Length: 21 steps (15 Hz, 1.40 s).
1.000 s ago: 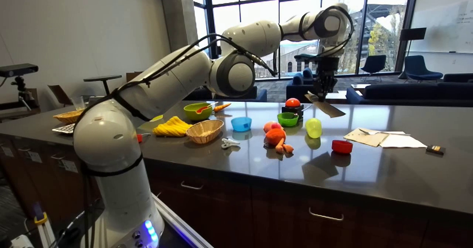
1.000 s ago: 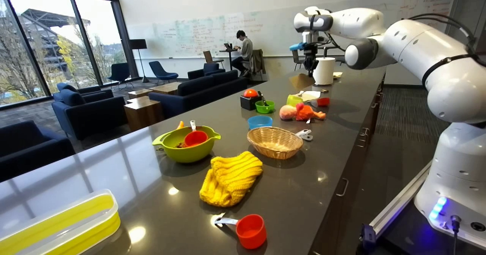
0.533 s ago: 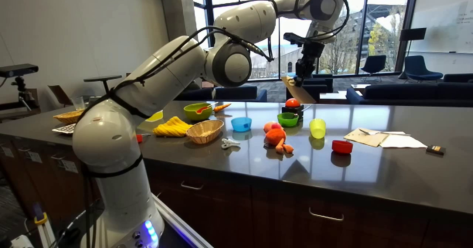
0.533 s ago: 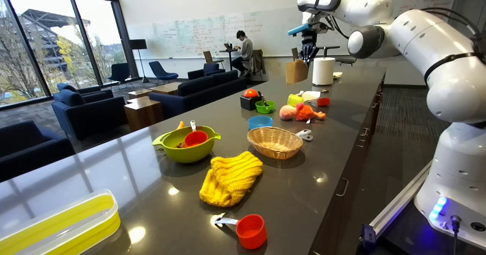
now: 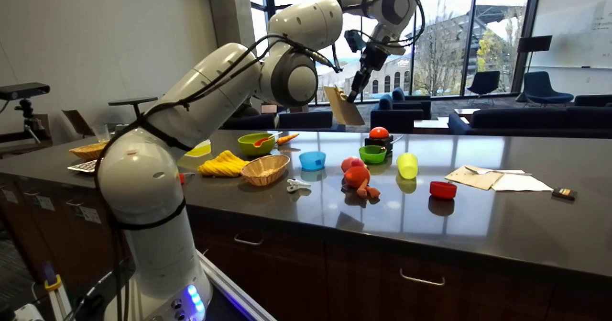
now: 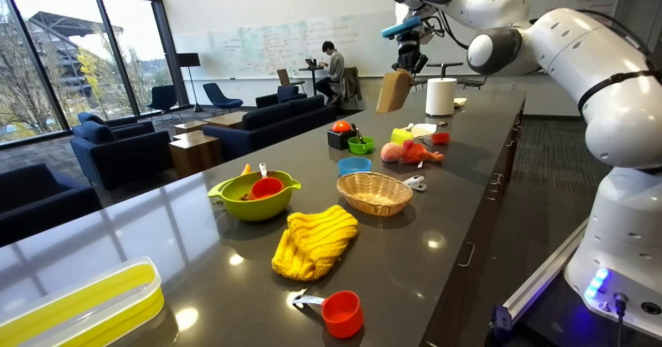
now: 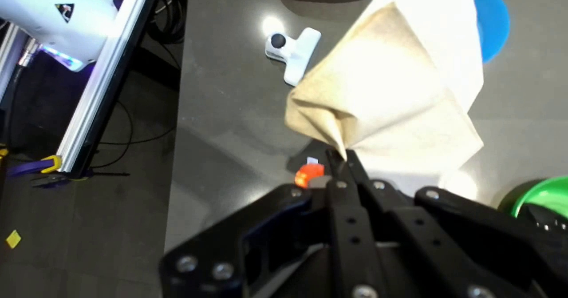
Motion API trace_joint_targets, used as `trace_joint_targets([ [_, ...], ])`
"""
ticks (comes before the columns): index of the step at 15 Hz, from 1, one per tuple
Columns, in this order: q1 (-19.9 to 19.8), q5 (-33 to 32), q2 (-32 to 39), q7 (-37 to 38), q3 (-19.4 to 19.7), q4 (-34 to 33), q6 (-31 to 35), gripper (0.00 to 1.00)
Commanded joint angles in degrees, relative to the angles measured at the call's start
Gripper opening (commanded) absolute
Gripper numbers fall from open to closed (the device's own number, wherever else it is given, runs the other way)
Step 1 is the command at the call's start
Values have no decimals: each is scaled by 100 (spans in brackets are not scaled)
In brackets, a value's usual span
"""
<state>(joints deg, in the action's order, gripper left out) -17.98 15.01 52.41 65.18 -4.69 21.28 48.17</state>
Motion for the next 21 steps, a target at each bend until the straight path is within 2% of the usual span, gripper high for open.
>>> trace_joint_targets([
  [1, 302, -138, -217, -875, 85, 193, -513, 0],
  [3, 627, -617, -138, -1457, 346, 112, -620, 0],
  [4, 819, -926, -19, -1357, 575, -71, -229, 0],
  [7, 1162, -1389, 100, -1251, 857, -143, 491, 0],
  [10, 1400, -1641, 191, -796, 1053, -154, 1182, 0],
  [14, 1642, -1656, 97, -113, 1082, -54, 2132, 0],
  [15, 1683, -1619, 3, -157, 1028, 7, 2137, 0],
  [17, 1660, -1285, -234, -711, 692, 92, 1735, 0],
  [21, 1755, -965, -596, -1399, 363, 116, 1149, 0],
])
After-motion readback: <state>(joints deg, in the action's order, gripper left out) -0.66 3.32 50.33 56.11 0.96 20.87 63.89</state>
